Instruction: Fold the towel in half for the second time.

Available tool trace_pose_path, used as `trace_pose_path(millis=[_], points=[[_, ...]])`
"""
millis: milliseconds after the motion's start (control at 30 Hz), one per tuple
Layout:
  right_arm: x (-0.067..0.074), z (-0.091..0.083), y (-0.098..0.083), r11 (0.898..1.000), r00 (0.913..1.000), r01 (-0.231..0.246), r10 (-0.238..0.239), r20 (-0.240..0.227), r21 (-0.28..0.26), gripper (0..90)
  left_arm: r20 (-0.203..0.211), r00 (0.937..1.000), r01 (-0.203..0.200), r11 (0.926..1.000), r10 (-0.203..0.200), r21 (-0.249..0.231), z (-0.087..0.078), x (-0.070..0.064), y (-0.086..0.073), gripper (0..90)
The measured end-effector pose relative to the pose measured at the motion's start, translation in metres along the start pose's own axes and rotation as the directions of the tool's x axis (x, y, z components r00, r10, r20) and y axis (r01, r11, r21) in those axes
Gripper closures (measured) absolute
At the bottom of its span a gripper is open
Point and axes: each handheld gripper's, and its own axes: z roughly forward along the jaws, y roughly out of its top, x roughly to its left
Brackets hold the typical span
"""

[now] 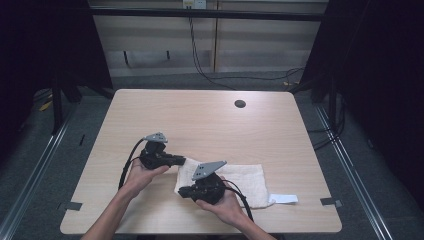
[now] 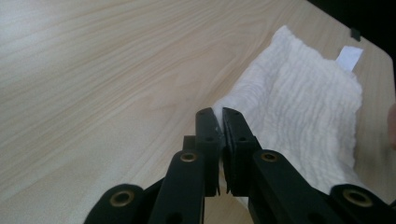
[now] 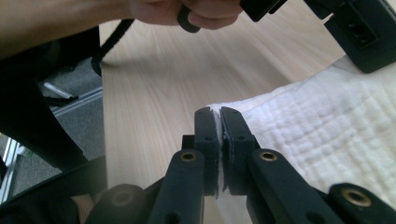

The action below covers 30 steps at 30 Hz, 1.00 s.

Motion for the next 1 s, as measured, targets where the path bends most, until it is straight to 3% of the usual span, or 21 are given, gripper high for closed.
trace_pose_path(millis=[200, 333, 467, 567, 667, 833, 900, 1000], points=[[0.005, -0.005, 0.009, 1.0, 0.9997, 0.024, -0.024, -0.008, -0.016, 86.1, -0.005, 0.9999, -0.011, 0.9999, 0.011, 0.002, -0.009, -0.003, 0.002, 86.2], [0.007, -0.005, 0.017, 0.999, 0.9995, 0.03, -0.03, -0.013, -0.026, 86.1, -0.011, 0.9999, 0.003, 0.9999, -0.004, -0.013, -0.018, 0.002, -0.001, 85.8], [0.008, -0.003, 0.024, 0.999, 0.9991, 0.023, -0.024, -0.034, -0.037, 86.1, -0.031, 0.9995, 0.005, 1.0, -0.005, 0.005, -0.024, 0.004, -0.003, 85.8], [0.009, -0.002, 0.028, 0.999, 0.9988, 0.03, -0.031, -0.037, -0.037, 86.2, -0.03, 0.9995, 0.004, 0.9998, -0.004, -0.019, -0.033, 0.004, 0.0, 85.8], [0.012, -0.003, 0.035, 0.998, 0.9984, 0.038, -0.04, -0.039, -0.058, 86.1, -0.036, 0.9993, 0.005, 0.9988, -0.007, -0.049, -0.045, 0.004, 0.002, 85.7], [0.015, -0.003, 0.047, 0.993, 0.9982, 0.041, -0.045, -0.039, -0.107, 86.1, -0.068, 0.9976, 0.008, 0.9995, -0.01, -0.03, -0.061, 0.008, 0.006, 85.6], [0.017, -0.004, 0.051, 0.989, 0.9981, 0.043, -0.049, -0.039, -0.141, 86.2, -0.076, 0.9971, 0.002, 0.9999, -0.002, -0.01, -0.063, 0.007, 0.009, 85.7], [0.017, -0.002, 0.051, 0.985, 0.9976, 0.053, -0.059, -0.037, -0.164, 86.2, -0.066, 0.9978, 0.001, 0.9998, -0.002, -0.021, -0.06, 0.008, 0.011, 85.6]])
